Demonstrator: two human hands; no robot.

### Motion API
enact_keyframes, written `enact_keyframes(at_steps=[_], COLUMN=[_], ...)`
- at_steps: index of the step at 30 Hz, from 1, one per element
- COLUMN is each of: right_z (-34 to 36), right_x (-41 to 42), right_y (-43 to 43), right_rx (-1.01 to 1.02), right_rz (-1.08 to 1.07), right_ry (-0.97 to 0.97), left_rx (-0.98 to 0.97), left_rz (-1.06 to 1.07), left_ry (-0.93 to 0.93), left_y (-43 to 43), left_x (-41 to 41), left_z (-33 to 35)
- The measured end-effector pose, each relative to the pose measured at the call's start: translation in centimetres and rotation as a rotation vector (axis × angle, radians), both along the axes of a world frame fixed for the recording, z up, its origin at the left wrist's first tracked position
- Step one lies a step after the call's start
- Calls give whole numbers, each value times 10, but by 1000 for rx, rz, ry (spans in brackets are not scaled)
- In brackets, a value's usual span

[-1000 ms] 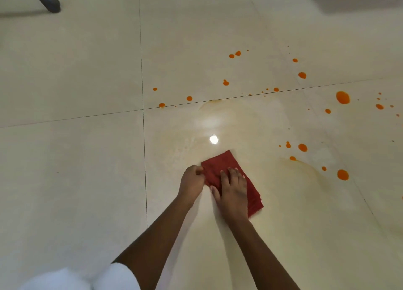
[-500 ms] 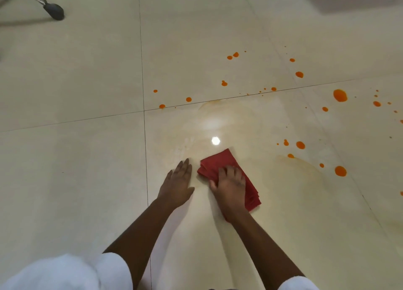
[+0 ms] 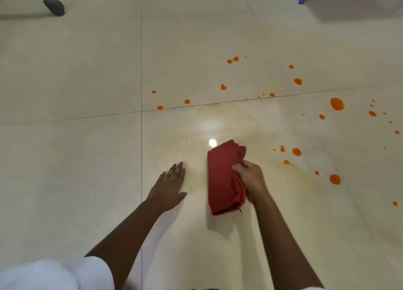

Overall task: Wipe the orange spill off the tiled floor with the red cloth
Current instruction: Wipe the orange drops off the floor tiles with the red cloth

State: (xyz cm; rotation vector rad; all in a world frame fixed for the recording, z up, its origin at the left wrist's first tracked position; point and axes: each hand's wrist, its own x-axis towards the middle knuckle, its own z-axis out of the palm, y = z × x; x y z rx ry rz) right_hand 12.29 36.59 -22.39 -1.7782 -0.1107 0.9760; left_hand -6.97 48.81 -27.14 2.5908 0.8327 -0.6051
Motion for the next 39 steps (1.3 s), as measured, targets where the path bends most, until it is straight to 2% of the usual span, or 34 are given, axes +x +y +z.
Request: enact_keyframes(at_steps=[1,2,4,6,7,9,11,16,21,25,30,33,36,39], right_z=[0,-4,-15,-19,-25,-42,-55,-63,-63,-67,-65,-64,-67,-70], right_x=[19,35,52,39,26,-1,-13,17,32,25,24,24,7,-50], right_y=[-3,-6,-12,-6,-2,3,5,14,72,80,82,83,94,124], right_rx=[-24,-131,-403,-402,-387,-433,-514,-584,-555,-679,-740,-752,-703,-531], right_rz=[-24,-2,84,235,361,629,758,719,498,563,602,591,593,751], right_ry=[-3,-122,-493,-769,-818,-834,-857,-904,-912,-937,-876,-890,-918,-1043], left_rx=[3,0,-17,-28,-33,-24,29,42,10,-25,-14,-64,25,38], left_rz=[-5,-6,5,3,-4,-31,-72,-54,-124,-100,-83,-105,-134,29], left_ry=[5,12,37,77,96,120,115,61,-26,-53,-1,-46,-123,-72], left_y=[0,1,-2,-3,-2,3,10,32,64,66,65,69,88,122], left_x=[1,2,5,9,10,12,14,31,40,38,45,40,35,25], left_z=[1,2,3,6,6,9,11,3,-14,-16,0,-4,-12,-9])
